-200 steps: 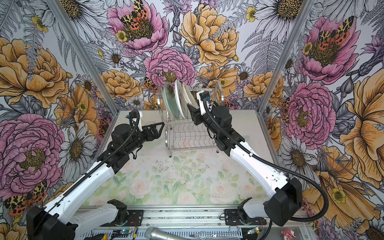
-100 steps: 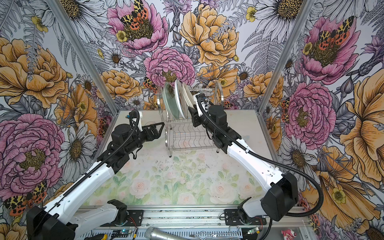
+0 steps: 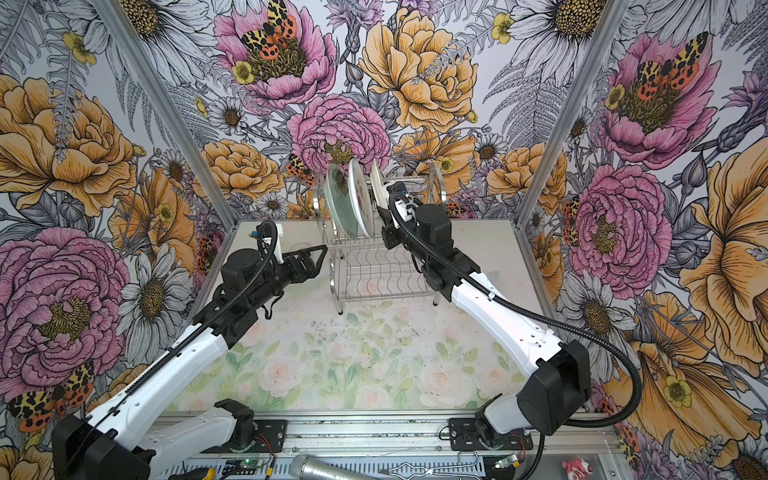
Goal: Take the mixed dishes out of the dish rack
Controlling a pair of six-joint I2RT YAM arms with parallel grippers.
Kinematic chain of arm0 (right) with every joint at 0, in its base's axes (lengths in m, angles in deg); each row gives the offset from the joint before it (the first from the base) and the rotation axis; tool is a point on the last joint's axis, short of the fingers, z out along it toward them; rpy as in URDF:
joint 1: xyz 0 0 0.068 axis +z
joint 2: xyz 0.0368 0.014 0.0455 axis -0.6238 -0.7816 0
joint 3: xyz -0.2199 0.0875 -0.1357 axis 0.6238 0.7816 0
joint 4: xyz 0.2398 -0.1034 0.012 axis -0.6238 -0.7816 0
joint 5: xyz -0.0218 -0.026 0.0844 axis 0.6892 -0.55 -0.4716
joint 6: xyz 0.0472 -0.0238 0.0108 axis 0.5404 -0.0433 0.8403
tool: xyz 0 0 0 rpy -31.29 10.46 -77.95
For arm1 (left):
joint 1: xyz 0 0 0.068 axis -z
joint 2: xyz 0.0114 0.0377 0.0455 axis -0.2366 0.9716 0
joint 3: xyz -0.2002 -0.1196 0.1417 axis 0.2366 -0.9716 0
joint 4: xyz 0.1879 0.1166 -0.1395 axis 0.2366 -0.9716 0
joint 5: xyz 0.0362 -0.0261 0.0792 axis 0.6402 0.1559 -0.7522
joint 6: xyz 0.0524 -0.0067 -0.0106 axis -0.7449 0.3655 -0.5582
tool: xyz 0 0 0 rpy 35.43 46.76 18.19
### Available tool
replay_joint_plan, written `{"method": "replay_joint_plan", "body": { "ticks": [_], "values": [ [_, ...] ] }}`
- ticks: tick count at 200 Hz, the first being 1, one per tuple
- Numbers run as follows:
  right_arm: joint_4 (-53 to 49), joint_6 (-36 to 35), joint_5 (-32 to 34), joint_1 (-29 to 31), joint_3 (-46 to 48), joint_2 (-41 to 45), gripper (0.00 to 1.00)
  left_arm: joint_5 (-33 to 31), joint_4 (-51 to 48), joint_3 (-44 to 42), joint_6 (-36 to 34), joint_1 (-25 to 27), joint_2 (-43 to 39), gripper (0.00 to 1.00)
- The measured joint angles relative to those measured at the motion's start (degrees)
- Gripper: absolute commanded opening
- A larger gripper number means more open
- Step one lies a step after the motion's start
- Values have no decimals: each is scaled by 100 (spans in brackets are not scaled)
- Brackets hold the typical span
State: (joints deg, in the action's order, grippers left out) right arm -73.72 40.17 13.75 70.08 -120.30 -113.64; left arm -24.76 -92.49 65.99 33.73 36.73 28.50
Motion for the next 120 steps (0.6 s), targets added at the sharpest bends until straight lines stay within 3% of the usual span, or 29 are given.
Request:
{"method": "replay_joint_plan", "body": {
  "ticks": [8, 120],
  "values": [
    [-11, -37, 0, 0, -7, -13, 0, 9, 4, 0, 2, -4, 0, 99],
    [-7, -479, -199, -2, -197, -142, 0, 92, 13, 0, 2, -48, 7, 99]
  ]
}}
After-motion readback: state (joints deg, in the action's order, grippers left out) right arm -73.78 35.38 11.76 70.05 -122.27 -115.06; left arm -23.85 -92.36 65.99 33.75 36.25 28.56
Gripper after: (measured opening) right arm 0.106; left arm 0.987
